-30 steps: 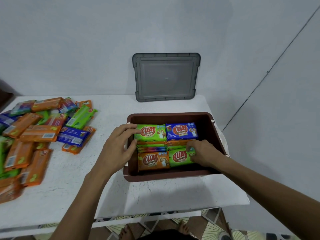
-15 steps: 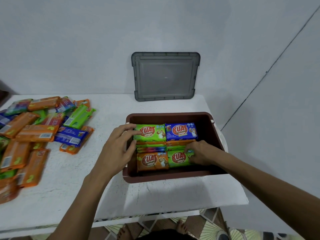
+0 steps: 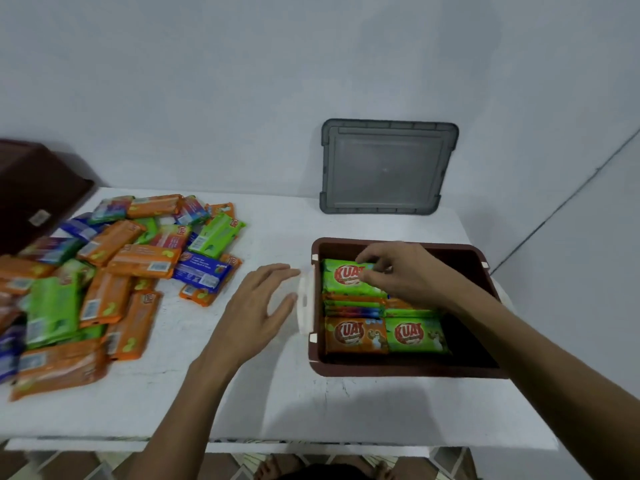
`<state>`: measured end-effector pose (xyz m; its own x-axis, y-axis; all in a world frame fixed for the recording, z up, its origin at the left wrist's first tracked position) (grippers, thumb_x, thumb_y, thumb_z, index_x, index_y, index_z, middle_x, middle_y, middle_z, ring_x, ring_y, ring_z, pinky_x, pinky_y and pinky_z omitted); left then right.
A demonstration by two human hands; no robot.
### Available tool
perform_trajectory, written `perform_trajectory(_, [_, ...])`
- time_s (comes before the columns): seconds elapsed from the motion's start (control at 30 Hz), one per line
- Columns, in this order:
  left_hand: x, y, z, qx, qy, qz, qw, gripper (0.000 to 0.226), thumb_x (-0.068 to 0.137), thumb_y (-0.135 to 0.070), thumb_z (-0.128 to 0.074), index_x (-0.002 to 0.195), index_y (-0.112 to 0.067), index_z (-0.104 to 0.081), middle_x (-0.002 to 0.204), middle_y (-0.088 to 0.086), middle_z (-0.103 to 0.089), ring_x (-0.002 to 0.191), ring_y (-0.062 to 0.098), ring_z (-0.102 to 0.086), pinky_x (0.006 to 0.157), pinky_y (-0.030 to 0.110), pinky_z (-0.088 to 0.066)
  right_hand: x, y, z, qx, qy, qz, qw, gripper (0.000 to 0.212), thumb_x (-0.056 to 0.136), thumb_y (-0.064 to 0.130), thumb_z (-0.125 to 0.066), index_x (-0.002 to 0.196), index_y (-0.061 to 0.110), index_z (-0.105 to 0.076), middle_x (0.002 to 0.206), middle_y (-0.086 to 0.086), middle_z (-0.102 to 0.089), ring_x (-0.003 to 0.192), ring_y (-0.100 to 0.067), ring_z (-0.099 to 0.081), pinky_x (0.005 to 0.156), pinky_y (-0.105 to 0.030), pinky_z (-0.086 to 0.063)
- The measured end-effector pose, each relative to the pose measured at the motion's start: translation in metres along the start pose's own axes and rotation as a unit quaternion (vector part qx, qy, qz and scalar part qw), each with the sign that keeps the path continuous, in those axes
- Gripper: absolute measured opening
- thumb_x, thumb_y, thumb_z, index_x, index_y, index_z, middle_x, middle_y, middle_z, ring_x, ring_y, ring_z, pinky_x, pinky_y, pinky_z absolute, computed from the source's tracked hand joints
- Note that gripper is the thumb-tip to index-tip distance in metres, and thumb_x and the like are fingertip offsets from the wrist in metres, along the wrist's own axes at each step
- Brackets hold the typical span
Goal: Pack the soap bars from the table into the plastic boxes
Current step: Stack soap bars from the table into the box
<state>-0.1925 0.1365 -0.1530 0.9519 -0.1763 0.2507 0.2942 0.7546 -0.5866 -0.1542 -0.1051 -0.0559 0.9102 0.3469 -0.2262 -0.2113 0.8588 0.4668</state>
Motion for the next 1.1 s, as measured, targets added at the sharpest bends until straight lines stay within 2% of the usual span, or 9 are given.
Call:
perform_trajectory(0.07, [-0.005,0.021,0.015,0.013,-0.019,0.016,1.000,0.032,0.095,-0.039,-0.054,0.125,-0.031,-0.057,0.133,-0.011,-0.053,0.119,-0.006,-0.037,0.094,0.013,-0.030,0.014,0.024,-0.006,0.012,-0.033,0.019,0.999,0.032,0.093,0.037,-0.061,0.122,0.024,-0.063,0.106,0.001,-0.073,0.090,-0.013,-0.067,0.081,-0.029,-0.054])
perform_trajectory(0.17, [-0.012,0.056,0.042,0.038,-0.033,0.035,0.998,0.030,0.094,-0.037,-0.054,0.122,-0.026,-0.060,0.129,-0.008,-0.056,0.119,0.004,-0.046,0.092,0.024,-0.042,0.037,0.057,-0.022,0.015,-0.072,0.048,0.996,0.026,0.093,0.034,-0.059,0.116,0.023,-0.063,0.104,0.001,-0.073,0.086,-0.011,-0.066,0.084,-0.031,-0.055])
perform_trajectory(0.27, [-0.014,0.094,0.067,0.082,-0.036,0.057,0.994,0.027,0.092,-0.025,-0.062,0.119,-0.021,-0.063,0.125,-0.003,-0.059,0.115,0.016,-0.053,0.092,0.029,-0.042,0.061,0.089,-0.041,0.012,-0.066,0.053,0.996,0.030,0.094,0.039,-0.055,0.120,0.026,-0.060,0.113,0.002,-0.068,0.094,-0.014,-0.064,0.087,-0.035,-0.054])
perform_trajectory(0.4, [-0.015,0.142,0.091,0.122,-0.020,0.086,0.989,0.031,0.090,-0.021,-0.063,0.120,-0.017,-0.062,0.126,0.005,-0.057,0.115,0.025,-0.052,0.090,0.039,-0.046,0.094,0.129,-0.071,-0.002,-0.034,0.067,0.997,0.035,0.094,0.039,-0.056,0.126,0.024,-0.057,0.122,0.000,-0.064,0.095,-0.012,-0.060,0.085,-0.030,-0.049])
perform_trajectory(0.47, [-0.012,0.162,0.099,0.137,-0.005,0.101,0.985,0.037,0.089,-0.025,-0.063,0.125,-0.019,-0.059,0.131,0.003,-0.054,0.120,0.025,-0.049,0.095,0.042,-0.044,0.109,0.146,-0.089,-0.003,-0.012,0.067,0.998,0.041,0.093,0.040,-0.058,0.130,0.022,-0.054,0.128,-0.001,-0.061,0.097,-0.010,-0.057,0.082,-0.027,-0.048])
perform_trajectory(0.57, [-0.005,0.183,0.110,0.159,0.015,0.104,0.982,0.044,0.088,-0.031,-0.061,0.130,-0.025,-0.053,0.139,-0.002,-0.046,0.129,0.023,-0.040,0.104,0.044,-0.035,0.131,0.165,-0.117,-0.018,0.028,0.052,0.998,0.051,0.089,0.043,-0.064,0.133,0.018,-0.052,0.131,-0.003,-0.059,0.111,-0.017,-0.059,0.080,-0.028,-0.050])
perform_trajectory(0.7, [0.004,0.202,0.121,0.195,0.079,0.127,0.969,0.061,0.086,-0.034,-0.060,0.143,-0.031,-0.037,0.151,-0.009,-0.029,0.139,0.019,-0.022,0.109,0.047,-0.025,0.158,0.174,-0.152,-0.067,0.047,0.052,0.995,0.056,0.081,0.050,-0.070,0.123,0.016,-0.054,0.115,-0.006,-0.062,0.102,-0.022,-0.062,0.073,-0.030,-0.052])
perform_trajectory(0.9, [0.018,0.213,0.130,0.216,0.147,0.121,0.958,0.071,0.089,-0.042,-0.058,0.150,-0.031,-0.022,0.158,-0.009,-0.020,0.143,0.021,-0.014,0.113,0.049,-0.018,0.176,0.173,-0.183,-0.125,0.008,0.047,0.991,0.072,0.078,0.056,-0.070,0.132,0.014,-0.044,0.127,-0.009,-0.051,0.118,-0.024,-0.046,0.089,-0.036,-0.049])
perform_trajectory(1.1, [0.027,0.213,0.135,0.237,0.147,0.099,0.955,0.074,0.087,-0.040,-0.063,0.149,-0.029,-0.025,0.153,-0.005,-0.031,0.138,0.022,-0.020,0.110,0.043,-0.018,0.179,0.170,-0.185,-0.134,0.009,0.065,0.989,0.081,0.075,0.059,-0.071,0.133,0.012,-0.039,0.130,-0.011,-0.049,0.118,-0.024,-0.049,0.093,-0.038,-0.051])
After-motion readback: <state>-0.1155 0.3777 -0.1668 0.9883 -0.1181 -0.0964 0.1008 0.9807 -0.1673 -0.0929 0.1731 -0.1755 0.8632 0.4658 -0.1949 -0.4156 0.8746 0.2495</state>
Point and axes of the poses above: each hand's wrist, its own x-axis towards the middle knuckle, its own z-axis out of the back of the hand, y = z × x, the point moved 2 cm from there along x, towards the middle knuckle
